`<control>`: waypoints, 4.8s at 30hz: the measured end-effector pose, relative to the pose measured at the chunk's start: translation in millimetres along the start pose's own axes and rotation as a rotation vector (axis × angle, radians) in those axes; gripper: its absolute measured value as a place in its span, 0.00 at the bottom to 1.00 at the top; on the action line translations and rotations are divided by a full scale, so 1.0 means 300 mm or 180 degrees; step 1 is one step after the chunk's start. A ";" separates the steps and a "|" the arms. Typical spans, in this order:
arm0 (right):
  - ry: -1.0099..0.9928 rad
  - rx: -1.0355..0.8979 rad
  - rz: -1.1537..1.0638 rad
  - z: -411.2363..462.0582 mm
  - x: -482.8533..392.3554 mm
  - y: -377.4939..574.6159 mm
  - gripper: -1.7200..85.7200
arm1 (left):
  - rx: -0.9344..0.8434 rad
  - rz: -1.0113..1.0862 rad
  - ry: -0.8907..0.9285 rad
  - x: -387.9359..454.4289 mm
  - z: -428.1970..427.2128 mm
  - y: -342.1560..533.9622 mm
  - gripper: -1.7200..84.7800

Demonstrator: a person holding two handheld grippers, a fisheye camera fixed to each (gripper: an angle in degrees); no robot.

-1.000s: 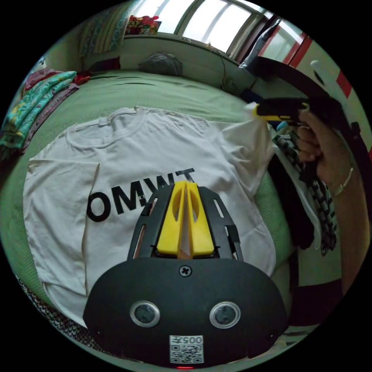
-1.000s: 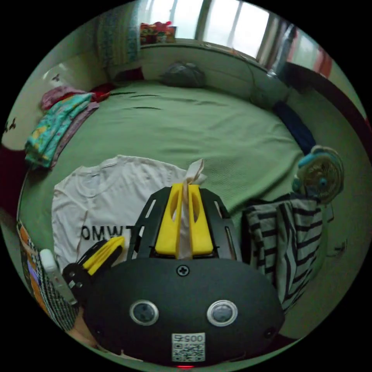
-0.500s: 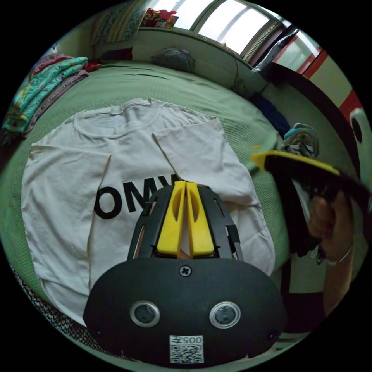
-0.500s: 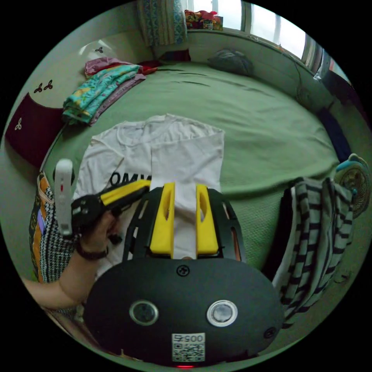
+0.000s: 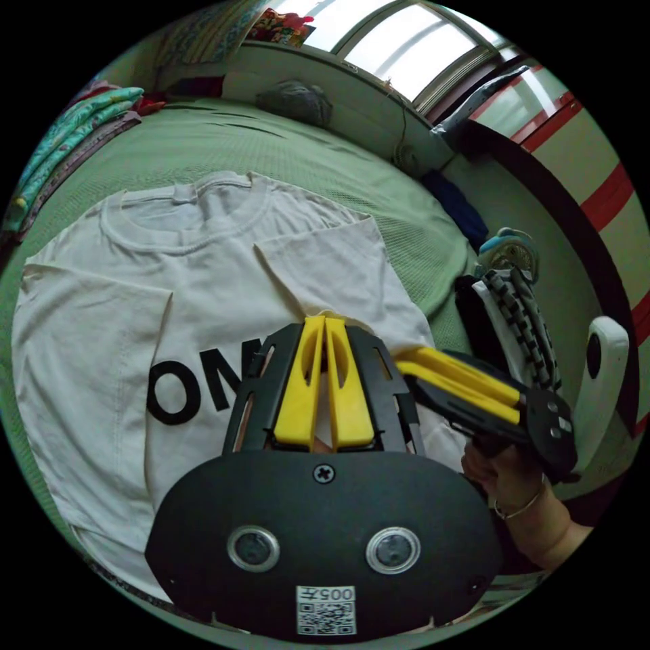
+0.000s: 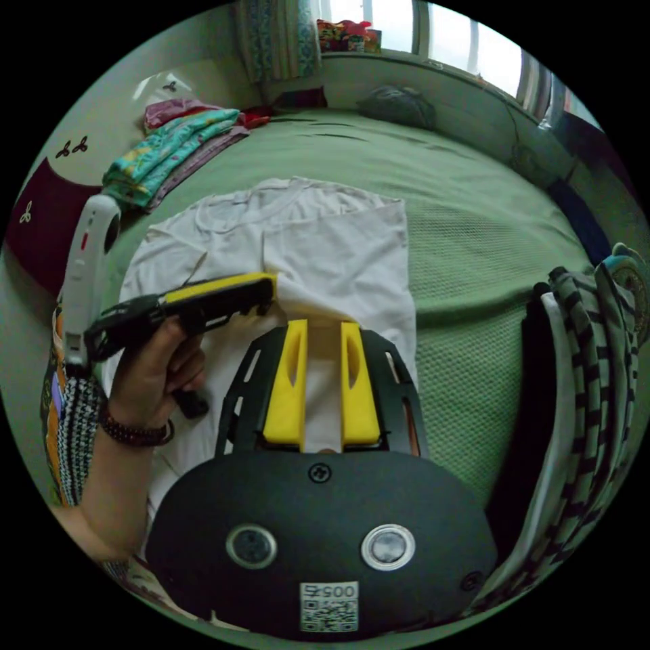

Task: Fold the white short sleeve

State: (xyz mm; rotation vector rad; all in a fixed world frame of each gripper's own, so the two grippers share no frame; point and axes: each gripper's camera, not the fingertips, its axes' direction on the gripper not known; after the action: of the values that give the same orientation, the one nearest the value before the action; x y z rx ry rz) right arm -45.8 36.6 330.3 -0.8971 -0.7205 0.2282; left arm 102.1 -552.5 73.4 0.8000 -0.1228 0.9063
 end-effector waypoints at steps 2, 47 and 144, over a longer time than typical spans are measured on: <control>0.0037 -0.0047 0.0045 0.027 0.020 -0.023 0.11 | 0.0004 0.0018 -0.0019 -0.004 0.001 -0.006 0.01; -0.0096 -0.0066 -0.0278 -0.089 -0.171 0.263 0.04 | 0.0023 0.0033 -0.0230 -0.111 -0.353 0.163 0.01; 0.0384 -0.0588 -0.0034 -0.110 0.098 0.626 0.01 | -0.0568 -0.0507 -0.1016 -0.607 -1.492 1.224 0.11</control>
State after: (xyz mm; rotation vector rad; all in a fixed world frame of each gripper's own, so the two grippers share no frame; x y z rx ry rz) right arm 18.2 145.7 184.7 -1.0732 -0.6409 0.0977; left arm -386.3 -243.4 -111.6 0.7709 -0.4084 0.6033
